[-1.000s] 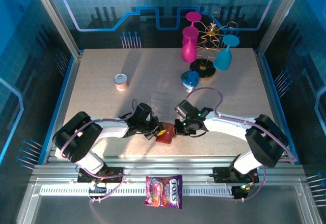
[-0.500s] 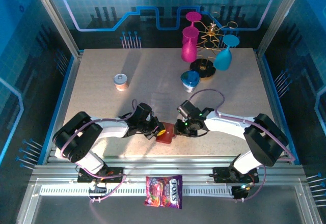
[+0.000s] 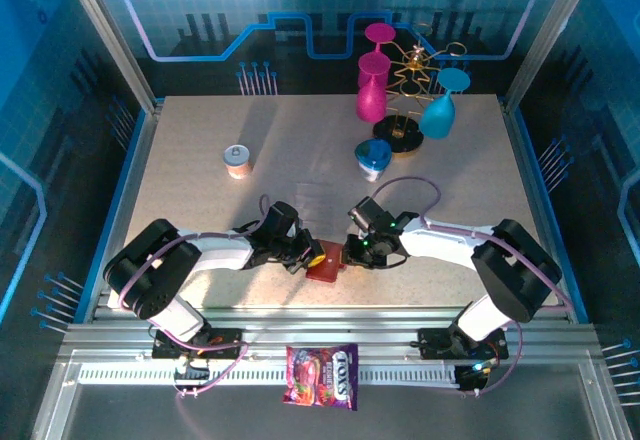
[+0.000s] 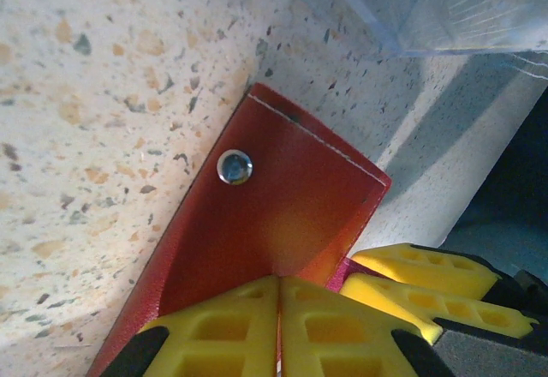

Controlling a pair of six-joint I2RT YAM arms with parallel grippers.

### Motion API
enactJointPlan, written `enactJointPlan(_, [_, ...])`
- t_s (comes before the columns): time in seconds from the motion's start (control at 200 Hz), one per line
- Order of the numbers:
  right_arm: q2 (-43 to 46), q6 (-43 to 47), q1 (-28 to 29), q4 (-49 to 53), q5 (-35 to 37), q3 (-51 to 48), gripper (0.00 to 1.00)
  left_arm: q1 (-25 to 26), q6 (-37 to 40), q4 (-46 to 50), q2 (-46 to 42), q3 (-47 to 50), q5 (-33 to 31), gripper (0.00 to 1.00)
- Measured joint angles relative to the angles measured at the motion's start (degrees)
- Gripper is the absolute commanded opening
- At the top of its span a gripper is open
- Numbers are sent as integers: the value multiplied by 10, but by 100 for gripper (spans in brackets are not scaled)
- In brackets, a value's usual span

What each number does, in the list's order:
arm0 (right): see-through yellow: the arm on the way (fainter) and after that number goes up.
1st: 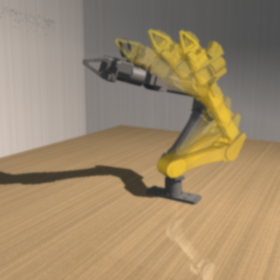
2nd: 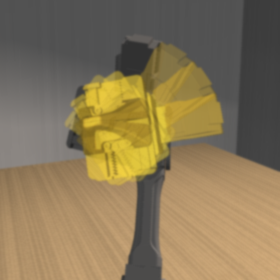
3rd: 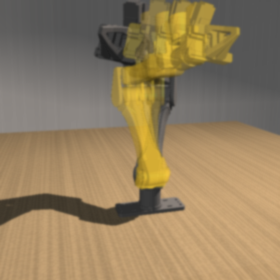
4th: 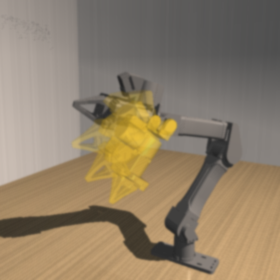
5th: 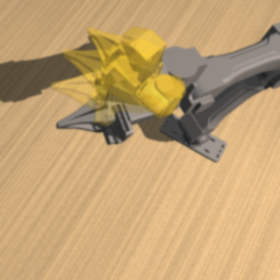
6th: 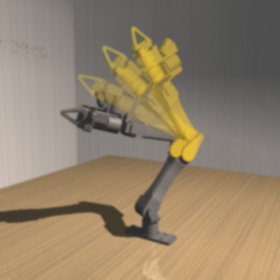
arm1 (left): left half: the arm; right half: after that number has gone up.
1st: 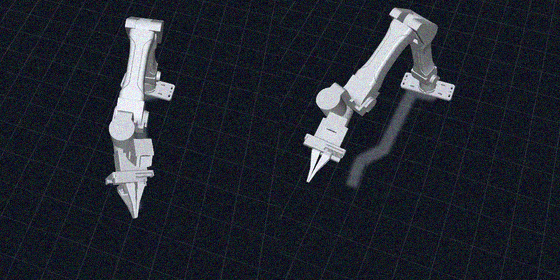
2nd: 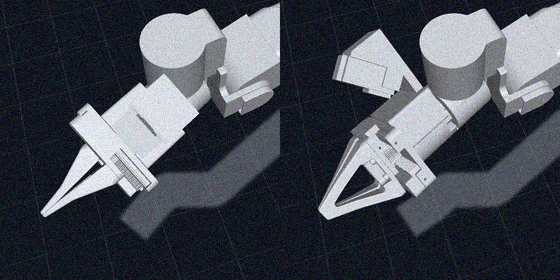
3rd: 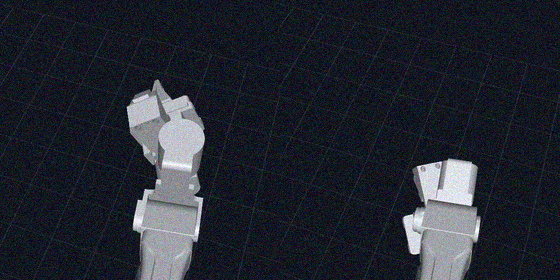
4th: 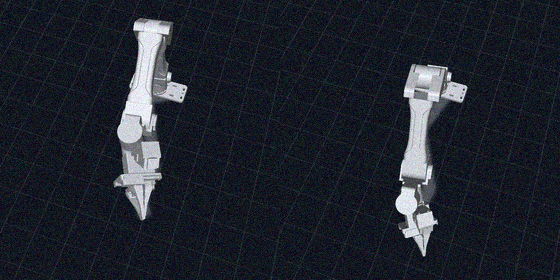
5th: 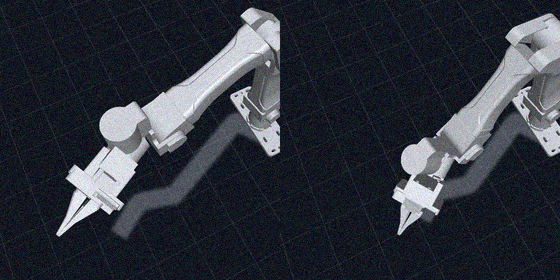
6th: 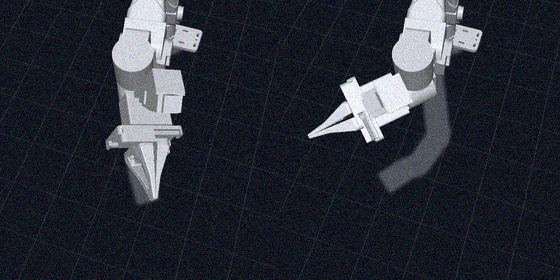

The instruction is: Take the credit cards out of the card holder

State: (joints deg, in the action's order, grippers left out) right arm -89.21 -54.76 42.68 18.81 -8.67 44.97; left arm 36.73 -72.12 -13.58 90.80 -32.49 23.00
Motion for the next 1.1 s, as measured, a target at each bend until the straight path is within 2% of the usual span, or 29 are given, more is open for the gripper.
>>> enactJointPlan(0.115, [-2,-5,0,-7,-5,0,18,0,0,0,0,0,0,11])
enactJointPlan(0.225, [-2,-6,0,-9,-6,0,11,0,0,0,-2,-1,0,16])
enactJointPlan(0.4, [1,-5,-2,-8,-6,-1,6,0,0,24,-22,-3,-4,21])
enactJointPlan(0.745, [42,27,-4,28,-9,19,3,-3,30,127,-113,-47,-33,25])
enactJointPlan(1.096, [49,79,3,75,-30,92,3,-72,80,224,-192,-64,-37,26])
